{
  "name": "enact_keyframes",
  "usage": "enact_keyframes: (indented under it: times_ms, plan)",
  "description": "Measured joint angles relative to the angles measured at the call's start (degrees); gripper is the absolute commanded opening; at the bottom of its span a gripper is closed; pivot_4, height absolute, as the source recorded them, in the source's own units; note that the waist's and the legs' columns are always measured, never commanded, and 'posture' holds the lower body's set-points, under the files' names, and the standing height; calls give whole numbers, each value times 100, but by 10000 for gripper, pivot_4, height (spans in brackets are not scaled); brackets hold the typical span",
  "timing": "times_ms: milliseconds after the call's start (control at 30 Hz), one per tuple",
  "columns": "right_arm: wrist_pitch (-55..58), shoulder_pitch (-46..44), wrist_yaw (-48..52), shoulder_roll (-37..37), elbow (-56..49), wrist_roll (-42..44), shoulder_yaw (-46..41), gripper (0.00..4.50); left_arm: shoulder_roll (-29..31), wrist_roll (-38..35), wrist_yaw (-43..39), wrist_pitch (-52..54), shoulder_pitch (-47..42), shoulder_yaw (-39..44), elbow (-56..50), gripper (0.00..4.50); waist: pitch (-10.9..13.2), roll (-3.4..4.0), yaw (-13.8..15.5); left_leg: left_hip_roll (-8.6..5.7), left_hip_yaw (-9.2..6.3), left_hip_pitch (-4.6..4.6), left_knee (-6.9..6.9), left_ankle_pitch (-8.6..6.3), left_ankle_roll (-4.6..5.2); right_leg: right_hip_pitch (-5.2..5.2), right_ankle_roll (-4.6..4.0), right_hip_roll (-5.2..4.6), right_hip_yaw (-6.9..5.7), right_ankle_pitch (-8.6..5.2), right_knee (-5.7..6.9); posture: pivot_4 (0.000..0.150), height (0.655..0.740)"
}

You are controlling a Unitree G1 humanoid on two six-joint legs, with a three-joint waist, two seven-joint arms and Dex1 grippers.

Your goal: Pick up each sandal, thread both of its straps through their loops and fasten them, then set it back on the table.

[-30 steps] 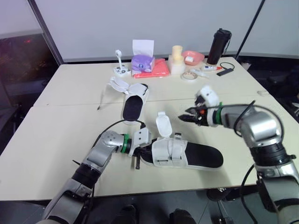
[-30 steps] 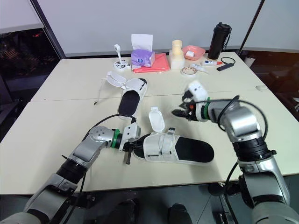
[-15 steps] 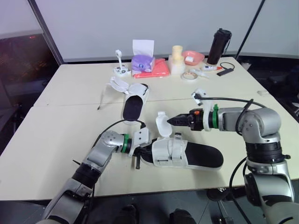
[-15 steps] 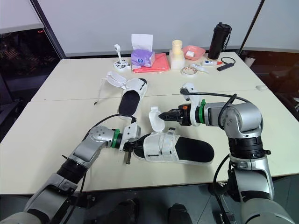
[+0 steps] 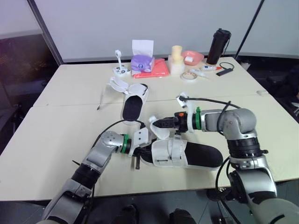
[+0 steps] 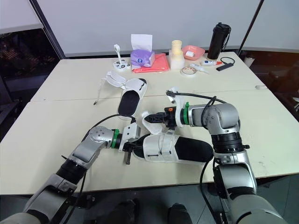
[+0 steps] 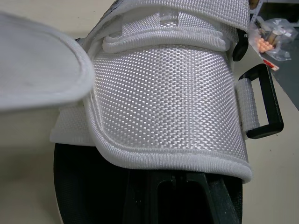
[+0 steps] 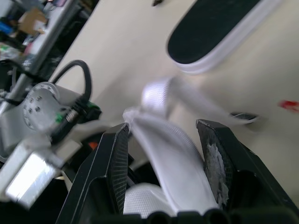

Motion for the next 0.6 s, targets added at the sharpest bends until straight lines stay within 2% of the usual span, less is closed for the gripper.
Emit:
enact_keyframes:
  times_ms: [167, 433, 600]
  plan:
    - [-383, -331, 250, 91, 590, -156, 257, 24468, -5, 0, 57, -1, 20, 1, -20, 0, 0, 0, 5, -1, -1, 1, 0, 0, 0, 0, 0, 0, -1, 0, 0, 1500, 7344]
    - [-1033, -421, 1173, -49, 1001, -594, 1215, 24468, -10, 0, 88, -1, 39, 2, -41, 0, 0, 0, 5, -3, -1, 1, 0, 0, 0, 0, 0, 0, -1, 0, 1, 1500, 7344]
    - [-1255, -705, 1530, 11, 1427, -679, 1288, 24468, -26, 0, 135, -3, 71, 4, -67, 0, 0, 1, -8, -2, -1, 1, 0, 0, -1, -1, 0, 0, -1, 0, 1, 1500, 7344]
